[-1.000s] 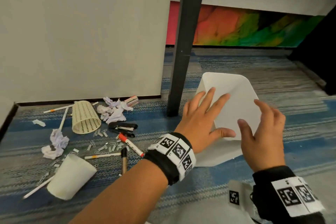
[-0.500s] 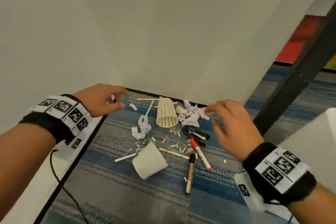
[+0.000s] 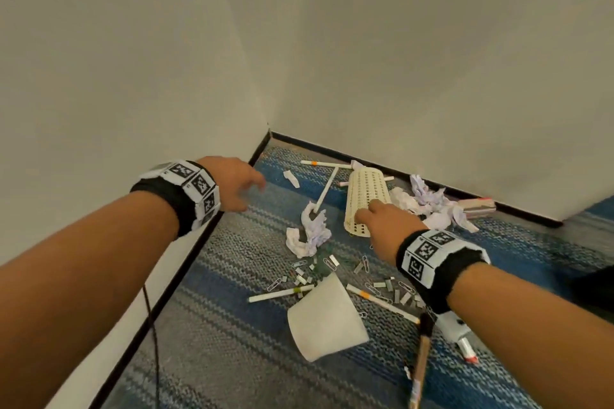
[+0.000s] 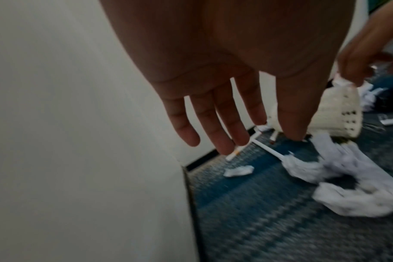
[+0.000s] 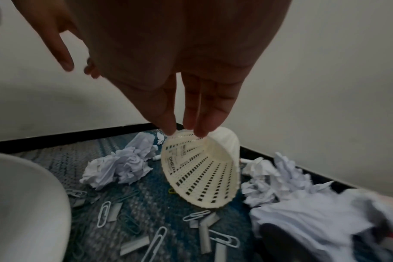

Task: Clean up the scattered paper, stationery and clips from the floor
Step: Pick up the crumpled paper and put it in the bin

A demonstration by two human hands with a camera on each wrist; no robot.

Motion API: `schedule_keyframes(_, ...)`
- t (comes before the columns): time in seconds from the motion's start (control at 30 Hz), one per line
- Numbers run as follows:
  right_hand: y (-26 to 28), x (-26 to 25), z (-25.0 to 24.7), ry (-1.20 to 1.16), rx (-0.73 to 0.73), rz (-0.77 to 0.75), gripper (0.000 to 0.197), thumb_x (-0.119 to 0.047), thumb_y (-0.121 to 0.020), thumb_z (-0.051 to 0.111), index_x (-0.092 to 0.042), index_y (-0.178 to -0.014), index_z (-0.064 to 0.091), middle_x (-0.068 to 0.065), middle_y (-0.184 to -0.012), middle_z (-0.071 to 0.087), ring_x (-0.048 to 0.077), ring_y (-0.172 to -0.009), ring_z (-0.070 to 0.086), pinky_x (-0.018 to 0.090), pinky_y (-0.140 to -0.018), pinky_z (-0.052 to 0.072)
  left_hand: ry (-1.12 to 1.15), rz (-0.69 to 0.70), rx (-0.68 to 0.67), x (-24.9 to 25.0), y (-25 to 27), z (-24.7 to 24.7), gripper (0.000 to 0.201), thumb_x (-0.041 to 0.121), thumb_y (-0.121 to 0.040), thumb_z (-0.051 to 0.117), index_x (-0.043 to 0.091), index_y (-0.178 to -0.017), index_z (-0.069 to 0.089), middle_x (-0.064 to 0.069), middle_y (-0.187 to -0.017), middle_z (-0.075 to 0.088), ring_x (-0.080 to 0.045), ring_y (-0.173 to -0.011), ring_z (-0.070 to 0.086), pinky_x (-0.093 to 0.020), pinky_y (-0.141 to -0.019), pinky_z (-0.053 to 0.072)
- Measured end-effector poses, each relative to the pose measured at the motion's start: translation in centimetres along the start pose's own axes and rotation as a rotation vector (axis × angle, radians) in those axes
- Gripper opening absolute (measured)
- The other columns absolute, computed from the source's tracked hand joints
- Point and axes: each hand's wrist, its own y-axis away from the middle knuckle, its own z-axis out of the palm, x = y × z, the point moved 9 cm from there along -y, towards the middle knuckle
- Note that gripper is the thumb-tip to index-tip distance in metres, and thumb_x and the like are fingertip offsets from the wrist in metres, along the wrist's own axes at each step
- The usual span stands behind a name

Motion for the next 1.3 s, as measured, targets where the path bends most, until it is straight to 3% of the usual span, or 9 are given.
schedule_keyframes(0.27,-5.7,-6.0,2.6,-0.055,-0.055,-0.181,0.055,-0.002,-0.086,0.054,-0.018,-0.136,0.038,0.012,-0.126,0.038,0.036,-0.103,0.057,0.041,-0.077,0.049,0.007,0.137,-0.164,4.8,-6.6,8.8,0.056,0.040,-0.081,0.064,0.034,-0.132,0.042,0.002,-0.128,0.052,-0.022,-0.114,0.054,-0.038,-0.092,0.048)
schedule_keyframes(0.43,-7.1,-5.9,4.5,0.011,-0.069,-0.152,0.051,-0.010,-0.089,0.054,-0.025,-0.136,0.038,0.012,-0.119,0.041,0.035,-0.094,0.060,0.039,-0.065,0.048,0.032,0.176,-0.083,6.0,-8.6,11.9,0.056,0.046,-0.081,0.062,0.037,-0.132,0.041,0.000,-0.119,0.046,-0.025,-0.105,0.055,-0.035,-0.079,0.045)
schedule_keyframes(0.57,-7.5,-5.0,5.4,-0.021,-0.004,-0.105,0.037,-0.020,-0.093,0.050,-0.024,-0.129,0.043,0.011,-0.119,0.049,0.034,-0.094,0.061,0.037,-0.062,0.044,0.099,0.189,-0.007,5.9,-9.1,12.2,0.040,0.044,-0.081,0.063,0.030,-0.117,0.055,0.000,-0.116,0.046,-0.023,-0.099,0.056,-0.032,-0.075,0.043)
schedule_keyframes(0.7,-6.4,-4.6,5.3,-0.242,0.070,-0.102,0.052,-0.026,-0.091,0.050,-0.036,-0.138,0.031,0.004,-0.127,0.049,0.031,-0.108,0.057,0.039,-0.081,0.050,0.272,0.239,0.102,5.1,-8.5,10.7,0.028,0.041,-0.073,0.070,0.021,-0.092,0.061,-0.002,-0.106,0.048,-0.024,-0.088,0.057,-0.037,-0.075,0.049)
schedule_keyframes(0.9,-4.0,-3.7,2.5,-0.459,0.273,-0.085,0.040,-0.032,-0.080,0.052,-0.039,-0.119,0.056,-0.007,-0.109,0.063,0.020,-0.104,0.052,0.034,-0.083,0.047,0.429,0.333,0.141,5.8,-7.4,8.6,0.023,0.029,-0.060,0.054,0.027,-0.060,0.030,-0.001,-0.085,0.046,-0.021,-0.069,0.048,-0.035,-0.061,0.042)
schedule_keyframes(1.0,-3.7,-2.7,2.1,-0.589,0.318,-0.058,0.029,-0.020,-0.078,0.056,-0.032,-0.103,0.066,-0.003,-0.093,0.054,0.017,-0.089,0.049,0.030,-0.077,0.042,0.430,0.189,0.209,5.3,-8.4,8.0,0.033,0.012,-0.066,0.056,0.029,-0.072,0.028,0.007,-0.078,0.039,-0.023,-0.067,0.043,-0.037,-0.060,0.039)
schedule_keyframes(1.07,-3.5,-2.3,2.0,-0.634,0.346,-0.041,0.027,-0.010,-0.080,0.055,-0.027,-0.098,0.067,-0.003,-0.092,0.039,0.017,-0.085,0.045,0.028,-0.073,0.040,0.349,0.053,0.215,5.0,-9.1,7.8,0.033,0.013,-0.074,0.056,0.028,-0.096,0.037,0.005,-0.100,0.048,-0.026,-0.081,0.053,-0.040,-0.065,0.048)
schedule_keyframes(1.17,-3.0,-1.8,2.0,-0.650,0.381,-0.035,0.037,0.003,-0.080,0.050,-0.021,-0.103,0.065,0.001,-0.102,0.033,0.022,-0.090,0.047,0.033,-0.078,0.045,0.193,-0.069,0.120,5.5,-10.1,8.8,0.064,0.030,-0.082,0.055,0.039,-0.134,0.019,0.001,-0.127,0.041,-0.028,-0.103,0.057,-0.040,-0.072,0.052)
schedule_keyframes(1.3,-2.7,-1.2,2.9,-0.595,0.328,-0.022,0.047,0.011,-0.080,0.048,-0.020,-0.114,0.062,0.009,-0.133,0.032,0.029,-0.117,0.044,0.031,-0.092,0.040,0.119,-0.191,0.068,5.6,-10.9,10.1,0.056,0.047,-0.086,0.055,0.040,-0.136,0.030,-0.004,-0.124,0.045,-0.028,-0.107,0.056,-0.043,-0.081,0.052)
